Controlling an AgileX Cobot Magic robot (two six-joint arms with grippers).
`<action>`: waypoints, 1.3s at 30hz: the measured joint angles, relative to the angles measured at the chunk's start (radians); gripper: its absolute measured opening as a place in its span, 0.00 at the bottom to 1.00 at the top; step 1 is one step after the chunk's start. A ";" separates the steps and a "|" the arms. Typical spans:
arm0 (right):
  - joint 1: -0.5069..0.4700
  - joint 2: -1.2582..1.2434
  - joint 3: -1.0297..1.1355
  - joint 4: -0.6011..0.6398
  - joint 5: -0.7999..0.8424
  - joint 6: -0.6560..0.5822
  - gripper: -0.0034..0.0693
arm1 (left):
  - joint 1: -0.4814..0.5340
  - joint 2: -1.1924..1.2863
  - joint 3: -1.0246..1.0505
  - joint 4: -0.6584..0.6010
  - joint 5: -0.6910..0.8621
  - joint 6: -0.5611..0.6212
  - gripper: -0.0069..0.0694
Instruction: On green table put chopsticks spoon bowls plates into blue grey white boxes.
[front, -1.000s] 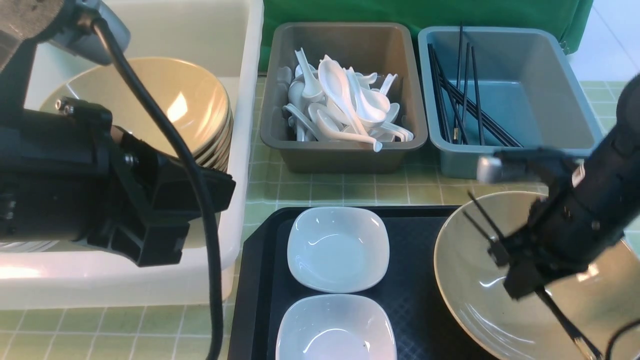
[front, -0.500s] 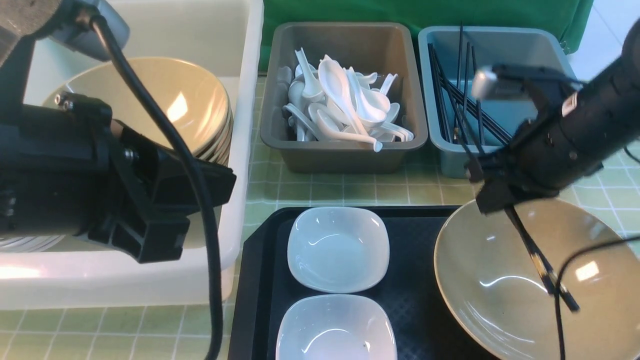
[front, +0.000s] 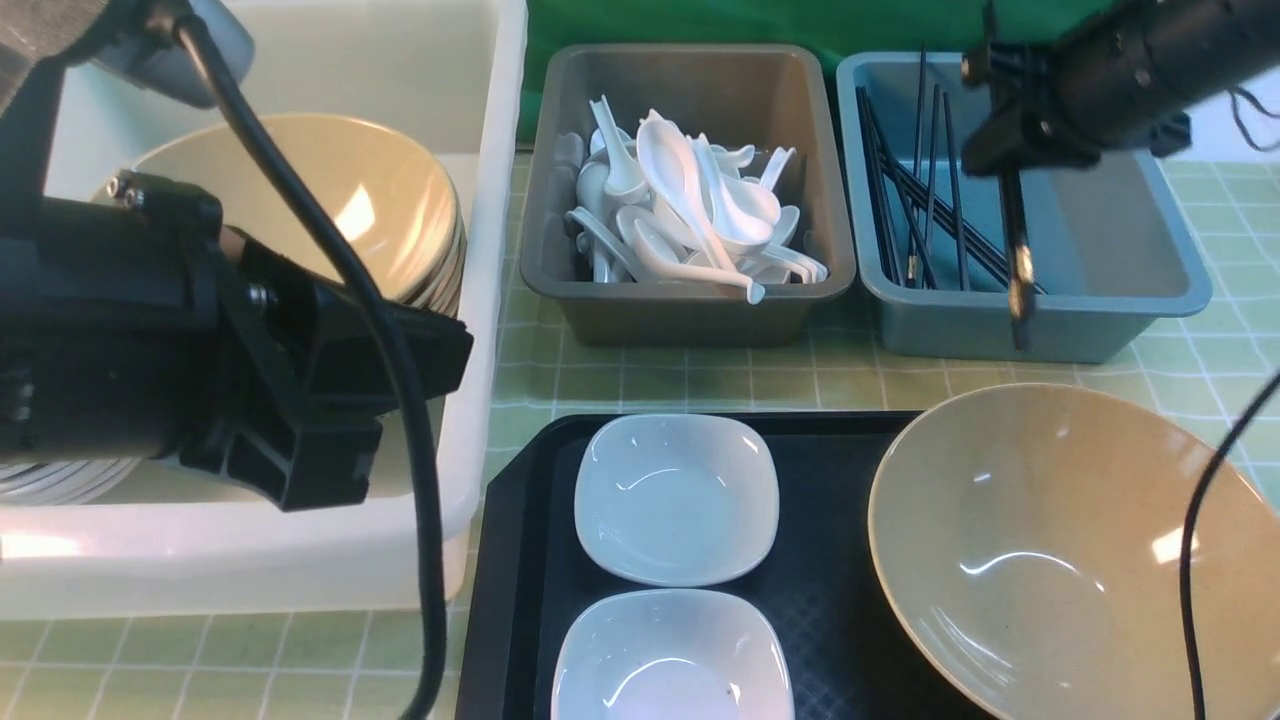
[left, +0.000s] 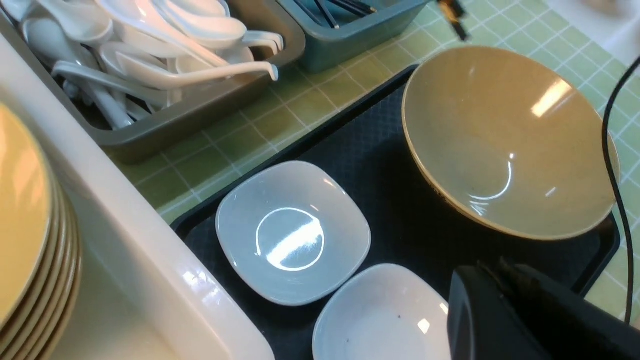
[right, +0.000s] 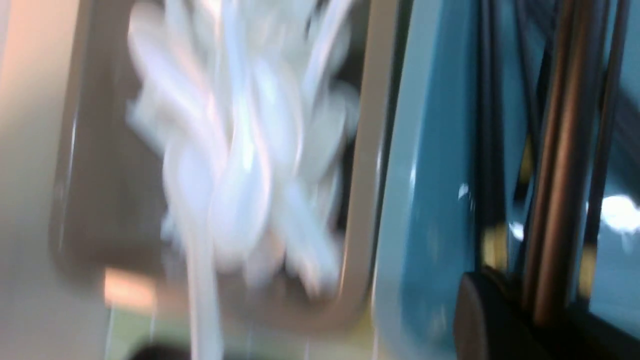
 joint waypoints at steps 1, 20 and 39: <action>-0.006 0.035 -0.036 0.012 0.000 0.000 0.10 | 0.000 0.000 0.000 0.000 -0.004 0.000 0.09; -0.054 0.430 -0.391 0.085 0.014 0.016 0.32 | 0.000 0.000 0.000 0.000 -0.034 -0.001 0.09; -0.041 0.039 -0.380 -0.152 0.349 -0.114 0.69 | 0.000 0.117 0.000 0.067 -0.026 -0.001 0.09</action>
